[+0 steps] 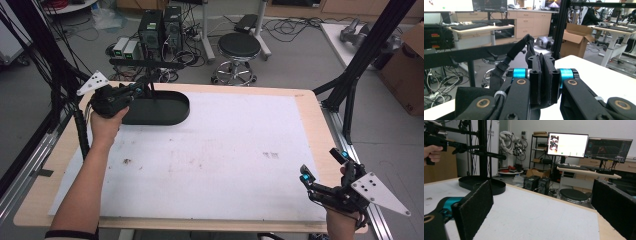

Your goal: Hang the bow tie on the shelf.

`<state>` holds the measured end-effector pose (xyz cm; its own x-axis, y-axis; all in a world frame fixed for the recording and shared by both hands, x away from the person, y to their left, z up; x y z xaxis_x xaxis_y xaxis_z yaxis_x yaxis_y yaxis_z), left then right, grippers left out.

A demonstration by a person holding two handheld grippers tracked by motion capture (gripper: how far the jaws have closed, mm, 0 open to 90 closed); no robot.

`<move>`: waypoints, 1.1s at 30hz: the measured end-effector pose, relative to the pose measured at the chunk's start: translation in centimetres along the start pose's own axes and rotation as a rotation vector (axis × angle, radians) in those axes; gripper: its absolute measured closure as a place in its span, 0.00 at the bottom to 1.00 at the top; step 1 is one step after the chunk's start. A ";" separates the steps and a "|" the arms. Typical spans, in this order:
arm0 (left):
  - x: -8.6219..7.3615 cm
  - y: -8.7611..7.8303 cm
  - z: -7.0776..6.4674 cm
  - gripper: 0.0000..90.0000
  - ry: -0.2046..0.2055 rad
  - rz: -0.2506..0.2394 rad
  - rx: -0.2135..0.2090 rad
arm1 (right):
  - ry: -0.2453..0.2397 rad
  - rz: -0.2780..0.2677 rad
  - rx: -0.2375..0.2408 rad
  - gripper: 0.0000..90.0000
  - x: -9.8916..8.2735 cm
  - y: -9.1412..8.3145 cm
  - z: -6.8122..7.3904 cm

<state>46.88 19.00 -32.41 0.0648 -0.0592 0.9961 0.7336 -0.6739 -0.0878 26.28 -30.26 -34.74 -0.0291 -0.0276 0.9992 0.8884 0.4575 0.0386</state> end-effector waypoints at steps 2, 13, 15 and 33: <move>-0.3 0.3 0.2 0.94 -0.007 0.005 0.000 | -0.008 0.007 0.004 0.04 -0.1 0.1 0.1; -0.3 1.7 2.4 0.94 -0.025 0.000 0.036 | -0.026 0.027 0.020 0.04 -0.4 0.7 0.7; -0.3 1.9 2.9 0.94 -0.024 0.005 0.048 | -0.026 0.028 0.020 0.04 -0.4 0.7 0.8; -1.6 3.0 6.0 0.93 -0.060 -0.010 0.122 | -0.037 0.057 0.025 0.04 -1.0 1.2 1.0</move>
<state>53.03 21.48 -34.29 0.0954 -0.0063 0.9954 0.8112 -0.5790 -0.0814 26.93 -28.80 -35.68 0.0040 0.0321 0.9995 0.8772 0.4797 -0.0189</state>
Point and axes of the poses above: each handheld gripper's, and its own axes: y roughly forward along the jaws, x roughly out of its top, z roughly to its left, the point moved 8 cm from there along y, roughly forward along the jaws, and after that the axes turned 5 degrees about y, right-handed, at the moved point
